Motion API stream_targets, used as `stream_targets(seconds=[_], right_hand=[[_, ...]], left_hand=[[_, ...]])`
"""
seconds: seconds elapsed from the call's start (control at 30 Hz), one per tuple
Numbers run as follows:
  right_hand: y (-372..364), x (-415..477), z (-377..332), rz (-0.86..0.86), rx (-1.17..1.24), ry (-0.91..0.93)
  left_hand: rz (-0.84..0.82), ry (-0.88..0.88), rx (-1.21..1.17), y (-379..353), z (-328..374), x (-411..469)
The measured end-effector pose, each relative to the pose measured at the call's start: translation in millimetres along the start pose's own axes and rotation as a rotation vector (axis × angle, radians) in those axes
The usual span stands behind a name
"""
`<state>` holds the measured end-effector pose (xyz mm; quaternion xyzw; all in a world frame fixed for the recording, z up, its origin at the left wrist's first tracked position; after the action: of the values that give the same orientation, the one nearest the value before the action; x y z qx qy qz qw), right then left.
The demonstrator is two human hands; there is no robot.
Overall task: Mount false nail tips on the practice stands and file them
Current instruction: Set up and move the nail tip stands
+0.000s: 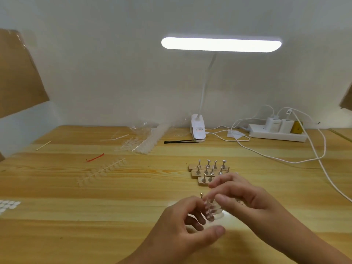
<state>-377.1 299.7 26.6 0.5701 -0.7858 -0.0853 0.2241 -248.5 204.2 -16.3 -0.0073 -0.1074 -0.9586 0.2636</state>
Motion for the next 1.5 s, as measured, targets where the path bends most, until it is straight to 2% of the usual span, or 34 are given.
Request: stream_targets(seconds=[0.13,0.3,0.37,0.5,0.57,0.7,0.8,0.87,1.0,1.07,1.1,1.17,1.23,1.3,1.37,1.5], right_hand=[[8,-1,2,-0.015,-0.122,-0.039],[5,-2,6,0.069,-0.216,-0.006],[1,-3,7,0.115,-0.378,0.096],[-7,-8,-4,0.208,-0.753,0.472],[-8,-10,-8,0.201,-0.854,0.608],[-5,-12,-13,0.126,-0.888,0.69],[-6,-11,-14,0.088,-0.875,0.641],[-5,-8,-13,0.075,-0.705,0.459],[2,-4,2,-0.072,-0.169,-0.059],[6,-3,5,-0.087,0.019,-0.179],[7,-3,5,-0.067,0.078,-0.191],[12,-1,2,-0.021,0.086,-0.172],[14,0,3,-0.015,0.004,-0.141],[15,0,6,-0.01,-0.054,-0.104],[13,1,10,0.011,-0.106,-0.042],[8,1,15,0.047,-0.226,0.118]], left_hand=[[0.057,0.017,-0.08,9,-1,6],[-0.024,0.071,-0.117,5,-5,3],[-0.042,0.094,-0.146,2,-4,4],[-0.026,0.163,-0.257,2,-3,6],[-0.035,0.174,-0.261,1,-3,6],[-0.052,0.198,-0.255,1,-5,6],[-0.046,0.178,-0.218,1,-7,5],[-0.019,0.024,-0.063,4,-5,3],[0.194,-0.714,0.702,7,13,-6],[0.243,-0.909,0.911,4,19,-10],[0.222,-0.927,0.898,3,21,-11],[0.095,-0.808,0.655,3,22,-11],[-0.048,-0.542,0.302,4,16,-9],[-0.136,-0.321,0.07,2,10,-7],[-0.186,-0.235,-0.039,-1,8,-7],[-0.208,-0.192,-0.142,-2,6,-6]])
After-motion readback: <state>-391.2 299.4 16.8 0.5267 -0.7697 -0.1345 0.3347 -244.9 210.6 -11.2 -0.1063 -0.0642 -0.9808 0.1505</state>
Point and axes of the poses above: each hand's wrist, its own x-axis towards the middle knuckle, its own y-axis out of the back of the hand, z = x × y, the point moved 4 cm from there along x, towards the middle knuckle, and after that the axes turned 3 degrees about y, right-handed, at the moved point
